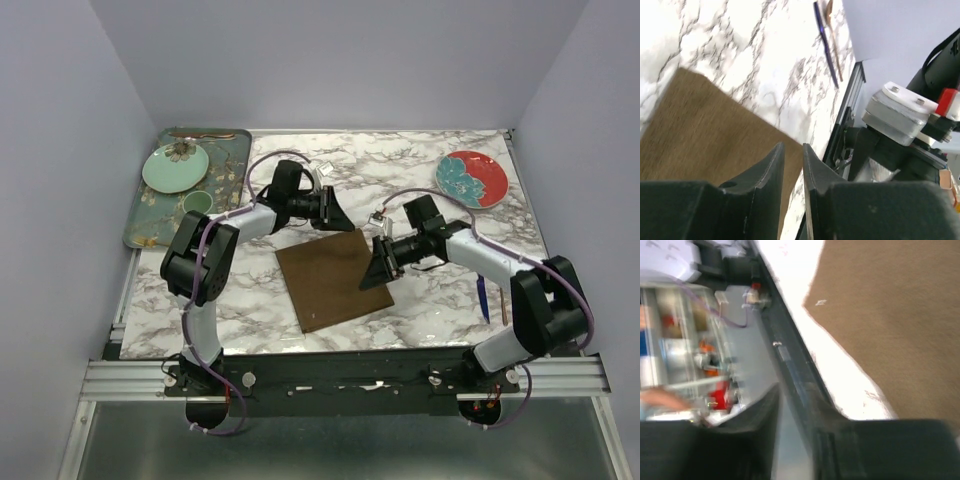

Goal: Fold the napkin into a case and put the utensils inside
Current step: Smooth out the square-folded napkin at the center of the board.

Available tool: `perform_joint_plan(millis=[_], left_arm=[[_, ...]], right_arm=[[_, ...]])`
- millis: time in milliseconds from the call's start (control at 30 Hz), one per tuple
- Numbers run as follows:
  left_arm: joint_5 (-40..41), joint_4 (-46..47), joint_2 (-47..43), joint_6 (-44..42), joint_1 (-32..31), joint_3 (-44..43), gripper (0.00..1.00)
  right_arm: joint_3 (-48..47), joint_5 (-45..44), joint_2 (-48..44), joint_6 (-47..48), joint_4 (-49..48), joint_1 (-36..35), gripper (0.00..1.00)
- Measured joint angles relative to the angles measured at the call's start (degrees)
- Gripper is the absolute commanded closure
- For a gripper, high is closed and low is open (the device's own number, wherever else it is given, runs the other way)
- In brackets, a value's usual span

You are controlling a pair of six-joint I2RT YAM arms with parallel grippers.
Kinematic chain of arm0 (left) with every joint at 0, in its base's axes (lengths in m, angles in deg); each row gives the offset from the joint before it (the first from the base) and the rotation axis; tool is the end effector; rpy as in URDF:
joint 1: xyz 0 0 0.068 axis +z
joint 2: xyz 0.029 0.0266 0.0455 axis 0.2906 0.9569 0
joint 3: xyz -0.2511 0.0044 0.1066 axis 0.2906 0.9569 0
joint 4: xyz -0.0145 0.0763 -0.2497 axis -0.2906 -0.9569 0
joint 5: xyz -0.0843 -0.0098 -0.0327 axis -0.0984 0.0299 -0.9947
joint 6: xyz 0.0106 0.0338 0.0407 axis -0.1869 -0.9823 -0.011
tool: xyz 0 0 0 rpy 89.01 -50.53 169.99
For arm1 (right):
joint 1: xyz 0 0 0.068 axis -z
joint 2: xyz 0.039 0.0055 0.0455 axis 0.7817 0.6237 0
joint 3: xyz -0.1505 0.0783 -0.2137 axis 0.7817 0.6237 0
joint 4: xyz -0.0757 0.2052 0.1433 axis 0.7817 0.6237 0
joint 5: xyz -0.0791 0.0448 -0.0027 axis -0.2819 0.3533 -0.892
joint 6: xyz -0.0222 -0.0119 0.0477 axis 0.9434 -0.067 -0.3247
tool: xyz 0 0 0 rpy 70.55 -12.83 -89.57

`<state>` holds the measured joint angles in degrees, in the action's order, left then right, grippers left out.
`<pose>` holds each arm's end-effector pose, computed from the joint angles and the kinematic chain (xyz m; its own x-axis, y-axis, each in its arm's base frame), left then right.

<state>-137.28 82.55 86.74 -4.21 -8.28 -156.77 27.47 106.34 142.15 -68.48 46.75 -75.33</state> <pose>0.3631 -0.2023 0.1893 -0.9407 0.0091 -0.3393 0.3214 0.3448 -0.8819 0.2452 0.1433 0.1930 -0.9099 -0.3023 -0.2839 -0.3795 0.3308 0.8640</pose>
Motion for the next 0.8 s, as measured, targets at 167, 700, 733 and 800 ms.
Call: perform_joint_plan(millis=[167,700,733,800], left_arm=[[-0.74,14.12,2.49,13.55,-0.74,0.61,0.69],[-0.55,42.42,20.61,38.42,-4.15,0.04,0.27],[-0.55,42.84,21.31,38.51,-4.13,-0.42,0.24],[-0.61,43.80,22.91,38.80,-3.96,-1.42,0.23]], right_arm=[[1.99,-9.11,-2.08,1.73,-0.42,0.02,0.89],[2.25,-24.61,10.03,-1.03,-2.01,0.11,0.99],[2.03,-24.72,10.14,-1.16,-1.95,0.11,0.99],[1.57,-24.90,10.49,-1.18,-1.90,0.09,0.99]])
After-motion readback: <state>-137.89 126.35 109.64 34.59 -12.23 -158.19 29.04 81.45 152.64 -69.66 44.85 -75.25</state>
